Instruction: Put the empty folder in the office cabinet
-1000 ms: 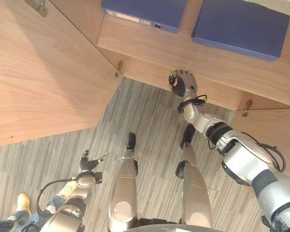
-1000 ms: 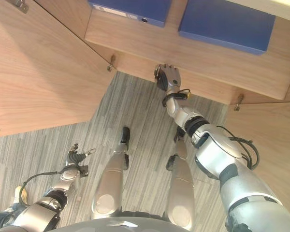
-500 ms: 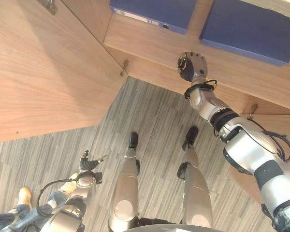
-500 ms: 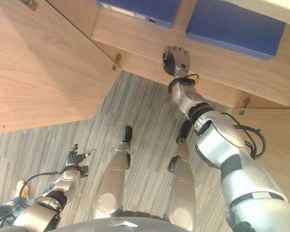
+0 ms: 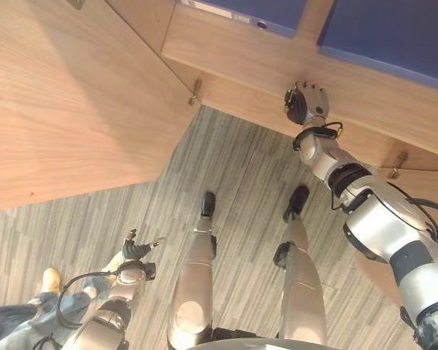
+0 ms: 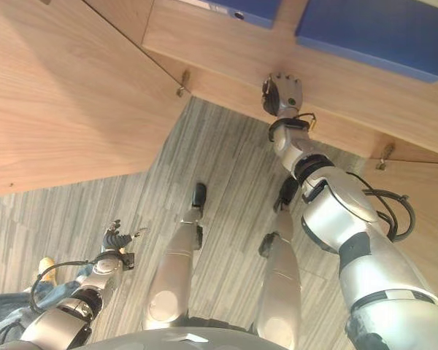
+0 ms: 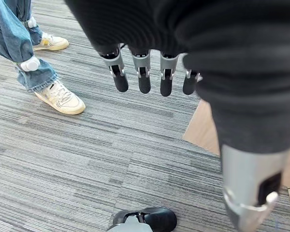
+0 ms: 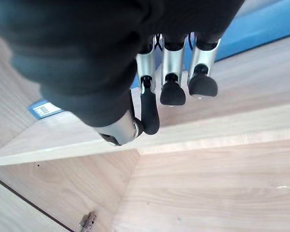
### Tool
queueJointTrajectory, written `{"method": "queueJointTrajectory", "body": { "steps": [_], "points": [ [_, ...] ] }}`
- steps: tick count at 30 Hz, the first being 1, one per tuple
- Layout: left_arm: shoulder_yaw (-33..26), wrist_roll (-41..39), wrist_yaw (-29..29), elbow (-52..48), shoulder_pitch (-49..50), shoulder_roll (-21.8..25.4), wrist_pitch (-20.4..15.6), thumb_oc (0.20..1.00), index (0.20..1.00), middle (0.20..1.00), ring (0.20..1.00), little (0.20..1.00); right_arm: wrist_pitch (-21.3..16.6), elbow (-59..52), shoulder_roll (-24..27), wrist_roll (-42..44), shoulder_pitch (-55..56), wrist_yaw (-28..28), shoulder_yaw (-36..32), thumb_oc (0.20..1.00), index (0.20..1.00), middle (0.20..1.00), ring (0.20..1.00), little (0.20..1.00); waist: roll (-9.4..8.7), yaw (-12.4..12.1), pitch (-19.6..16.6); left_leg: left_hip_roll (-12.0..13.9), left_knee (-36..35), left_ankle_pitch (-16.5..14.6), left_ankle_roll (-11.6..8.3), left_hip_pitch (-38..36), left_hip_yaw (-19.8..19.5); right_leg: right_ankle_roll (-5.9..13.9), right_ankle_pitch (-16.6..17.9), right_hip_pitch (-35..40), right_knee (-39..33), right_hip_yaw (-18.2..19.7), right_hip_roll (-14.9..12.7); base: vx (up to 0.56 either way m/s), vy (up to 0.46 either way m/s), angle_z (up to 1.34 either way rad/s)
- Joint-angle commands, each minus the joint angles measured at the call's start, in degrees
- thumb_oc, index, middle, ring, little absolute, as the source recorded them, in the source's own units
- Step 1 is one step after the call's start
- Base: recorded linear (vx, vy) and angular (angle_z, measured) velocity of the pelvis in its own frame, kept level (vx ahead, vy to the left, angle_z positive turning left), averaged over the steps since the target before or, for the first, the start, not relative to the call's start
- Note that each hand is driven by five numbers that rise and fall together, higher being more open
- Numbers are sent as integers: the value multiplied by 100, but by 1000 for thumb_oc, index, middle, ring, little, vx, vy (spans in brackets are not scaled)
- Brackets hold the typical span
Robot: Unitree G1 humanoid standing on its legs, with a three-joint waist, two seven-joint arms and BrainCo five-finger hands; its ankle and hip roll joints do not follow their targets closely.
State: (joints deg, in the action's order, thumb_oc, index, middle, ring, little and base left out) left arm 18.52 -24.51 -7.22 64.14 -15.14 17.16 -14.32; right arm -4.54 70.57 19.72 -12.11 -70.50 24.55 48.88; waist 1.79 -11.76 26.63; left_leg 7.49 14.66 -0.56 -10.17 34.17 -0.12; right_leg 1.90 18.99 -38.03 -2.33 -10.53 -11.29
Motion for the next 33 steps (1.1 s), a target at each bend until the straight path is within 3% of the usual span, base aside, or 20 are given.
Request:
{"method": "queueJointTrajectory", "body": {
  "steps": [1,4,7,16,23,33],
  "points": [
    [306,-136,-66,41,95,374,-70,1000,1000,1000,1000,1000,-49,337,269,128,-705,63,232,200,200,200,200,200,196,-85,225,63,-435,-143,42,-481,-126,778,-544,-74,562,206,-485,22,-21,4],
    [330,-161,-56,9,129,382,-78,1000,1000,1000,1000,1000,-29,456,324,71,-812,23,327,200,200,200,200,200,244,-119,236,72,-451,-122,39,-425,-131,769,-587,-155,630,203,-478,20,-31,7],
    [401,-198,-23,-85,203,401,-96,1000,1000,1000,1000,1000,-4,689,680,127,-1173,21,359,200,200,200,200,200,403,-237,271,136,-504,-34,12,-260,-189,751,-723,-394,814,164,-467,24,-42,4],
    [431,-231,81,-279,416,449,-39,1000,1000,1000,1000,1000,-4,690,1161,190,-1520,35,571,200,200,200,200,200,527,-357,212,277,-704,111,-18,-212,-267,696,-964,-656,1082,91,-370,32,-41,8],
    [414,-216,105,-270,386,482,16,1000,1000,1000,1000,1000,33,704,1256,117,-1676,1,718,200,200,200,200,200,571,-373,133,368,-939,231,-57,-366,-255,668,-1082,-724,1227,40,-303,26,-25,-2],
    [362,-221,162,-243,421,529,48,1000,1000,1000,1000,1000,94,947,1474,40,-2163,49,967,200,200,200,200,200,804,-482,48,523,-1358,616,-175,-489,-272,640,-1248,-1000,1495,-4,-210,18,-21,0]
  ]
}}
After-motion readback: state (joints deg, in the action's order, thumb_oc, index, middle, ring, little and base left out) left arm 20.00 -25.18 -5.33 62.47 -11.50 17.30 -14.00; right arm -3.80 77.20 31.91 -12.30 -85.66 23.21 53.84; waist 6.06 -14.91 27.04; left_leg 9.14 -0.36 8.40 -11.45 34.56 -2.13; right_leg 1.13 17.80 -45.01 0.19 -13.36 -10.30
